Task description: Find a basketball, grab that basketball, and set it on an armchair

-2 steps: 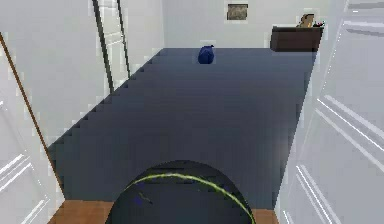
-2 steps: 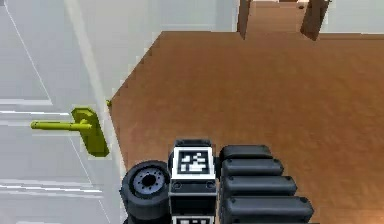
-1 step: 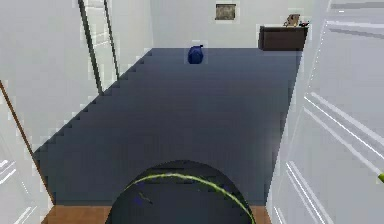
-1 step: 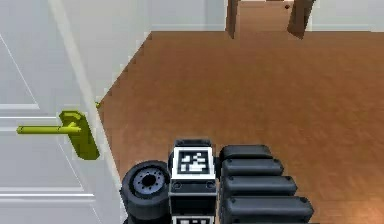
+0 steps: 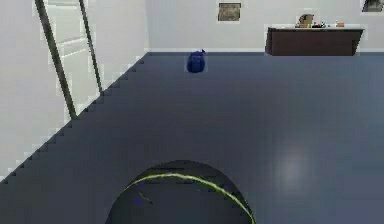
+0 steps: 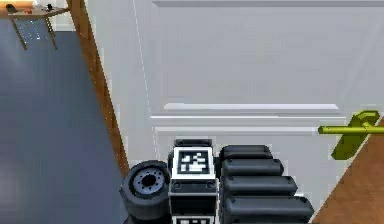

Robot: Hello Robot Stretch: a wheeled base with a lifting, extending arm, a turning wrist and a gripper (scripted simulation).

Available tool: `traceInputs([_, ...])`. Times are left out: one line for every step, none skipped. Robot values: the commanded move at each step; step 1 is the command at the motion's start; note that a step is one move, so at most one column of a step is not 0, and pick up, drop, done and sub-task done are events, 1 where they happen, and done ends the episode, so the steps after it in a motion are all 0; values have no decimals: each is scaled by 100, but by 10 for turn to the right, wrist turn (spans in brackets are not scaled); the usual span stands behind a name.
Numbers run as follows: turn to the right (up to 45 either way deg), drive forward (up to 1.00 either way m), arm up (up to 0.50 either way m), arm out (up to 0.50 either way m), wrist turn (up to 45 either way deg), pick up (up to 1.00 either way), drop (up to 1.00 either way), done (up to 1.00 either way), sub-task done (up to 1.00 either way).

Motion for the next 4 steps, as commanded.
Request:
traceInputs([0, 50, 0, 0, 0, 0, 0, 0, 0])
traceInputs([420, 0, 0, 0, 0, 0, 0, 0, 0])
traceInputs([0, 45, 0, 0, 0, 0, 0, 0, 0])
traceInputs([60, 0, 0, 0, 0, 0, 0, 0, 0])
